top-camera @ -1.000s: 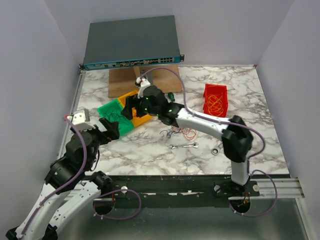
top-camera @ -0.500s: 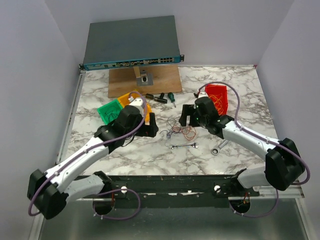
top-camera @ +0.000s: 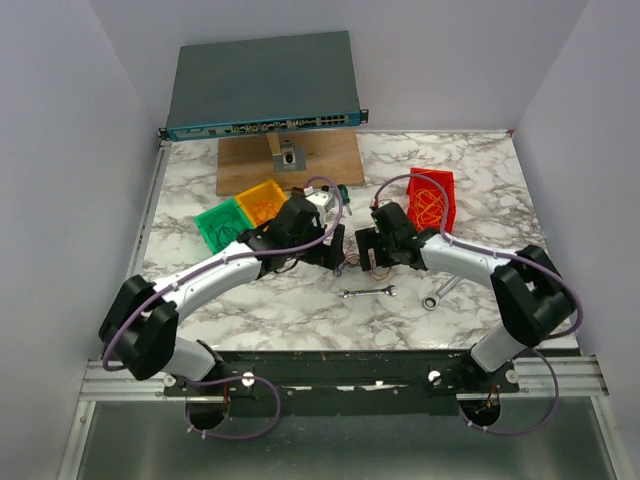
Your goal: Untangle the cables
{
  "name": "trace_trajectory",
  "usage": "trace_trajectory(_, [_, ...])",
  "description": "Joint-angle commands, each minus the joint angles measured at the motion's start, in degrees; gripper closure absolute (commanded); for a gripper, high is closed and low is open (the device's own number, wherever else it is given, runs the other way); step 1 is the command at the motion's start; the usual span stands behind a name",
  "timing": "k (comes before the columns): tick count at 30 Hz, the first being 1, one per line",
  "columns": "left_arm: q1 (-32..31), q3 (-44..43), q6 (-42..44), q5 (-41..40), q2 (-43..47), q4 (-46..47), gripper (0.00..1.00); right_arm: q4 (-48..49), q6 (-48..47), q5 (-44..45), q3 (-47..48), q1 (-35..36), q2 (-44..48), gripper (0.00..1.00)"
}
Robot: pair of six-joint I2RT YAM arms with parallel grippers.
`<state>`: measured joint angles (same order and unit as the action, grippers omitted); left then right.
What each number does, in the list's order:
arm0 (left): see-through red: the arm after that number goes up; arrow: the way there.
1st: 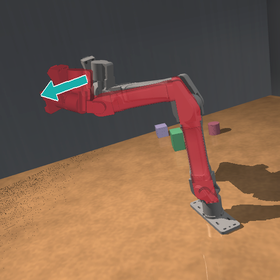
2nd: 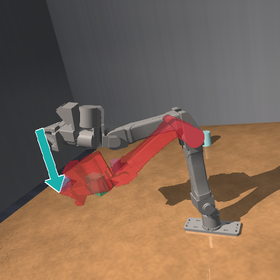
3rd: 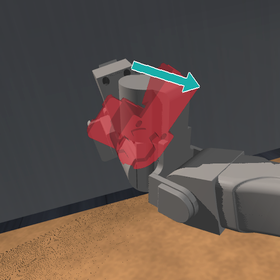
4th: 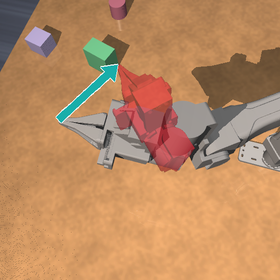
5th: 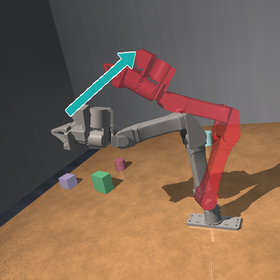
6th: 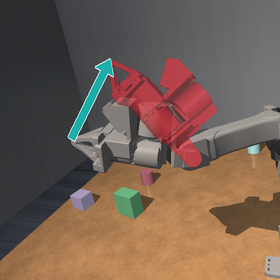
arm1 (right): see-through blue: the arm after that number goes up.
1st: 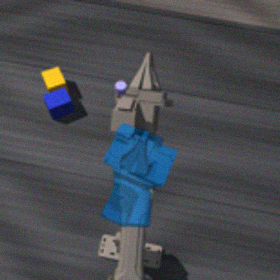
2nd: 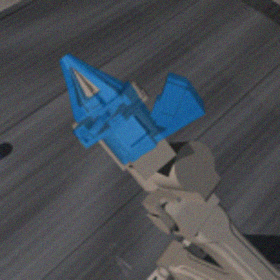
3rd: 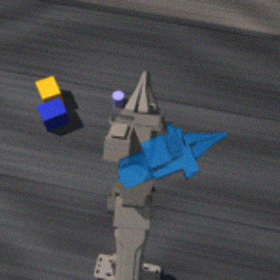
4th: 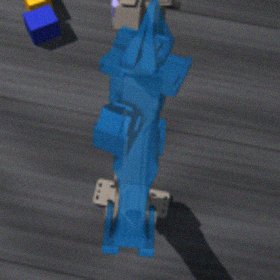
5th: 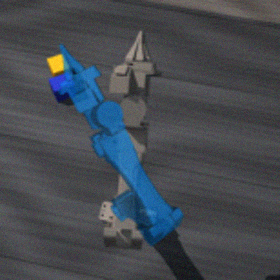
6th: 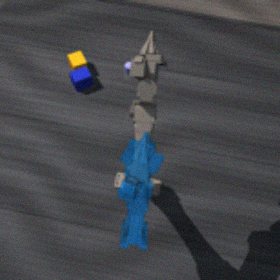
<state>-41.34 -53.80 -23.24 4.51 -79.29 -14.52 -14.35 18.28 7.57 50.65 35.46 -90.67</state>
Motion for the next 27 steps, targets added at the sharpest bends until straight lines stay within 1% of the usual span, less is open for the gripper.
trace_trajectory(1, [-0.14, -2.93, 2.28, 4.40, -3.52, 2.78, 0.02, -2.72, -2.95, 4.31, 2.09, 0.26, -3.53, 0.04])
trace_trajectory(3, [-0.19, -3.23, 2.55, 5.35, -4.42, 2.91, 0.02, -2.31, -2.78, 2.94, 1.96, 0.31, -4.87, 0.07])
trace_trajectory(5, [-0.19, -3.66, 2.76, 6.00, -5.42, 2.84, 0.02, -1.91, -2.34, 1.22, 1.97, 0.31, -6.31, 0.17])
trace_trajectory(6, [-0.16, -3.84, 2.85, 6.20, -5.99, 2.79, 0.02, -1.99, -1.96, 0.80, 1.96, 0.29, -6.99, 0.24])
trace_trajectory(7, [-0.20, -4.09, 2.92, 6.42, -6.79, 2.75, 0.02, -2.33, -1.79, 0.76, 2.11, 0.29, -7.50, 0.34])
trace_trajectory(9, [-0.22, -4.59, 2.98, 7.13, -8.25, 2.76, 0.02, -2.09, -1.49, 1.02, 1.97, 0.24, -7.08, 0.61])
trace_trajectory(10, [-0.23, -4.79, 3.03, 7.58, -9.00, 3.03, 0.02, -1.47, -1.44, 0.91, 1.33, 0.31, -6.09, 0.72])
trace_trajectory(11, [-0.32, -5.05, 3.10, 7.88, -9.87, 3.23, 0.02, -0.75, -1.33, 0.63, 0.77, 0.28, -4.76, 0.78])
trace_trajectory(12, [-0.38, -5.47, 3.12, 8.08, -10.69, 3.20, 0.02, -0.54, -1.34, 0.05, 0.35, 0.31, -3.94, 0.80])
trace_trajectory(15, [-0.83, -7.01, 3.46, 8.14, -13.27, 2.64, 0.02, -0.70, -1.38, -1.55, 0.32, 0.25, -2.92, 0.97])
trace_trajectory(16, [-0.97, -7.76, 3.62, 8.27, -14.13, 2.44, 0.03, -0.76, -1.32, -1.80, 0.40, 0.30, -2.84, 0.99])
trace_trajectory(22, [-2.21, -12.04, 4.70, 7.60, -19.85, -0.48, 0.06, 0.20, -0.19, -2.11, -0.38, 0.32, -0.77, 0.99])
trace_trajectory(25, [-2.34, -13.72, 4.29, 6.29, -22.46, -2.12, 0.12, 0.46, 0.54, -1.75, -0.70, 0.31, 1.07, 0.99])
trace_trajectory(27, [-2.34, -14.25, 4.08, 5.52, -23.97, -3.28, 0.19, 0.15, 1.30, -0.08, -0.75, 0.22, 2.47, 0.99])
